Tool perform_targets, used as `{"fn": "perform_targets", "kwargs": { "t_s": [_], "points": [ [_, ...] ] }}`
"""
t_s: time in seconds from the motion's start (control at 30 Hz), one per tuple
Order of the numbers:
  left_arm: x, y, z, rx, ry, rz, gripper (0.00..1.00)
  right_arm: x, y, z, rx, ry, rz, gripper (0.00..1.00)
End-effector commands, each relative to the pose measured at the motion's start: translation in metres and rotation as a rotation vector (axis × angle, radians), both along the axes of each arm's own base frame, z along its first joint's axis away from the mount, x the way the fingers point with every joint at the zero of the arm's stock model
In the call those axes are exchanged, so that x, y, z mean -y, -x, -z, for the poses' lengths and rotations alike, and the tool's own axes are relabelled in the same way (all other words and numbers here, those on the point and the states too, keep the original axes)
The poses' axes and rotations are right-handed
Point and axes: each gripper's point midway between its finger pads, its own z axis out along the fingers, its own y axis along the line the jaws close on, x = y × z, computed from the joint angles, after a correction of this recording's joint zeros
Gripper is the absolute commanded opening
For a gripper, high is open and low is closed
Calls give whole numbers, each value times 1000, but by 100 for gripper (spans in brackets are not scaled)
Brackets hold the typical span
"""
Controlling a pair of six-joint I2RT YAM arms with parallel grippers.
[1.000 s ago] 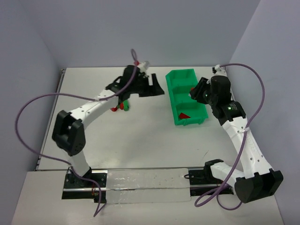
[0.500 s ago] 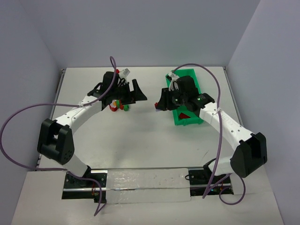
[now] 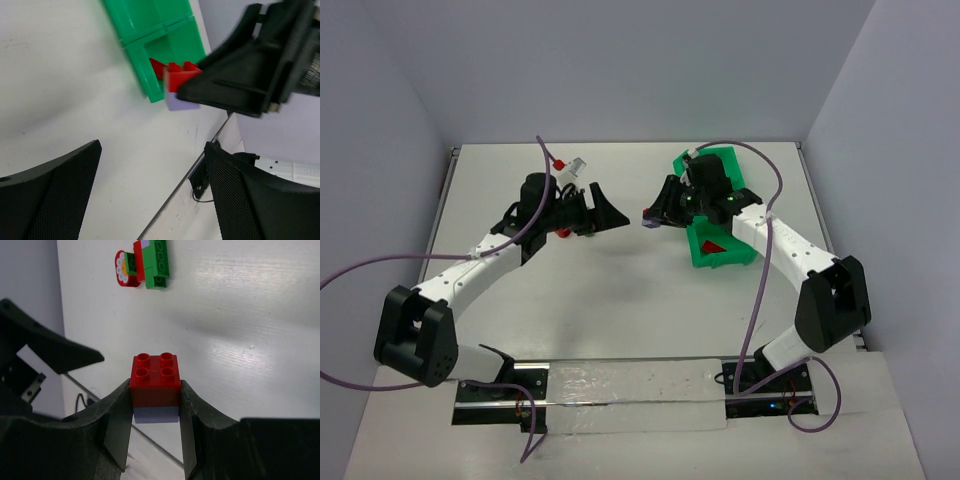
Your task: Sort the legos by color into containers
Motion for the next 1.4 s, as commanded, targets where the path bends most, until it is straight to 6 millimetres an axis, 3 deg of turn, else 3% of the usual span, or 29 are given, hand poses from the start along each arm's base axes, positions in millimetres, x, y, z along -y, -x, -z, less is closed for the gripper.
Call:
{"fn": "perform_targets", "kwargs": {
  "t_s": [0.0,0.27,0.43,0.8,1.27,1.37],
  "points": [
    [8,7,-38,209,42,86,94,-20,-10,-23,-80,-174,80,21],
    [28,9,-21,243,-79,141,96,-17,-9,-29,-73,-155,91,23],
    [36,2,-25,271,-81,61,95,-19,-4,-35,-87,-198,100,24],
    [30,-18,-30,344,-63,-154,93,-25,4,-54,-157,-411,187,27],
    [45,-19,-35,347,-16,-142,83,-36,6,-58,-182,-469,158,27],
    [48,-19,-34,344,-14,-138,76,-37,6,-57,-186,-471,158,27]
  ]
}}
